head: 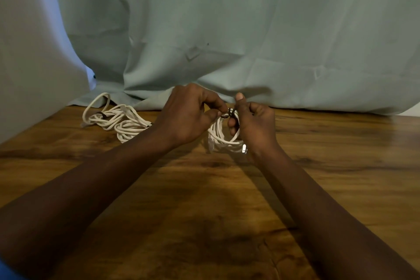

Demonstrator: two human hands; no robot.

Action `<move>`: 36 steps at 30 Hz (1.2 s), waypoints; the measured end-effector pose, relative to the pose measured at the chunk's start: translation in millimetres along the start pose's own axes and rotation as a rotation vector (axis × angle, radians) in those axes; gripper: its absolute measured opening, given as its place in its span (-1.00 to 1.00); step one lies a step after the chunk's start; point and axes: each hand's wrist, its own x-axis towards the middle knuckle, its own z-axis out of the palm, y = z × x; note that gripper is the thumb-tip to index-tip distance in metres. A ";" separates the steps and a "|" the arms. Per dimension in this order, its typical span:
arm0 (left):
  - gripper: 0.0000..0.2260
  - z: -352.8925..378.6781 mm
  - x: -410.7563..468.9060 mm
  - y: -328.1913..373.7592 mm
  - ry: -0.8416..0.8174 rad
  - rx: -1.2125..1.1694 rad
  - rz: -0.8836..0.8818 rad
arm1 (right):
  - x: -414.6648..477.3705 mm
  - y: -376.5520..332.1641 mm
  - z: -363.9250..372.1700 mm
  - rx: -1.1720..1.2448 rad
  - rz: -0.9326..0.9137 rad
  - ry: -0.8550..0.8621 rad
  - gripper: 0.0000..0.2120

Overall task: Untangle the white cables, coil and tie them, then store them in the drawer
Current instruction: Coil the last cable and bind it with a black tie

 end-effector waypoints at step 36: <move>-0.87 3.1 -5.3 0.6 0.123 0.015 0.158 | -6.6 3.4 3.9 -0.071 -0.190 -0.012 -0.52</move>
